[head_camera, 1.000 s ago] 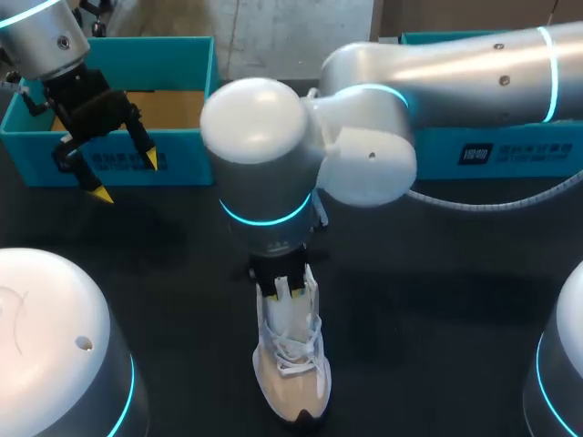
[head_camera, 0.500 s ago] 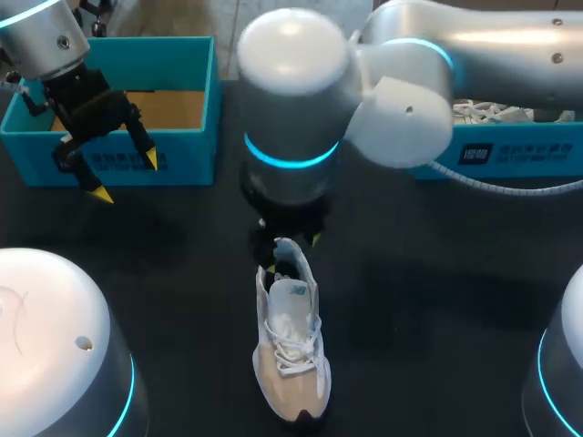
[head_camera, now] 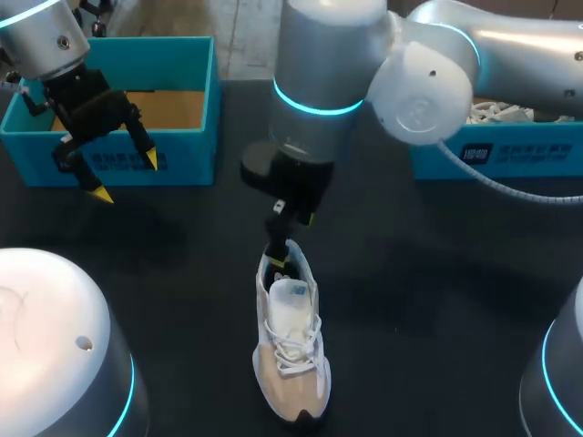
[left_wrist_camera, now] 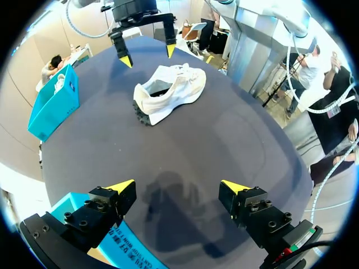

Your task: Take the shoe out of the shoebox, open the shoe tongue, remove and reinsert the insole, then place the shoe into the shoebox

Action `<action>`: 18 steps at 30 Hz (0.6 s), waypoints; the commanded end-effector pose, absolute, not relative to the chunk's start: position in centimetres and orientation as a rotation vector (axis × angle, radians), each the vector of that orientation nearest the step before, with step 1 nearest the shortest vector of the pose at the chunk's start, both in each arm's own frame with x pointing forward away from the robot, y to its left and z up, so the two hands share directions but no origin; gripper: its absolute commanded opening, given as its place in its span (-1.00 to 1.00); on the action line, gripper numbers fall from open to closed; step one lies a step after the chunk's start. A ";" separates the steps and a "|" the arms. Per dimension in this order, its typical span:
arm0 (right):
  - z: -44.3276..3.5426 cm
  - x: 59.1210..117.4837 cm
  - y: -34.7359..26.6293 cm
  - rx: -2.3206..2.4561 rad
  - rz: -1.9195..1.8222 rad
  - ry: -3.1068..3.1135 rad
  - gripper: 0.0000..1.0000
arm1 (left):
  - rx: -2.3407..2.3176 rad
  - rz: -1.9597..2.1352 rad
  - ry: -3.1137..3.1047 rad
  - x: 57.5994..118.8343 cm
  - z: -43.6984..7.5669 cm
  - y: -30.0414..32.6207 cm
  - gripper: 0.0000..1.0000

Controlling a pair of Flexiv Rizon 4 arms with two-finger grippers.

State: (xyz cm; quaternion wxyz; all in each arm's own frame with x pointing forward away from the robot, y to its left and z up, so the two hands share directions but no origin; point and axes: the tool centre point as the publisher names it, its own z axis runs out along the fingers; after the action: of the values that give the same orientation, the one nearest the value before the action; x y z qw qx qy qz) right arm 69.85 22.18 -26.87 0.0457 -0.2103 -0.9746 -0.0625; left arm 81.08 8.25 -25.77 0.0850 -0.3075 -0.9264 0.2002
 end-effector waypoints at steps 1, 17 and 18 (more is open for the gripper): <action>-27.1 71.2 24.3 -0.439 0.061 -3.070 1.00 | -0.918 0.595 -2.763 81.1 -25.7 8.3 1.00; -30.0 73.4 25.1 -0.288 0.146 -3.216 1.00 | -0.918 0.595 -2.763 81.1 -25.7 8.3 1.00; -30.4 73.6 25.0 -0.270 0.143 -3.219 1.00 | -0.918 0.595 -2.763 81.1 -25.7 8.3 1.00</action>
State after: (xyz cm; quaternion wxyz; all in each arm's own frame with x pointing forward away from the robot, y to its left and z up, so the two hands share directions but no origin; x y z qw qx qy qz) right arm 73.09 24.63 -29.34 -0.0521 -0.0869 -0.9942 0.0367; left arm 81.08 8.25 -25.77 0.0850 -0.3075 -0.9264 0.2002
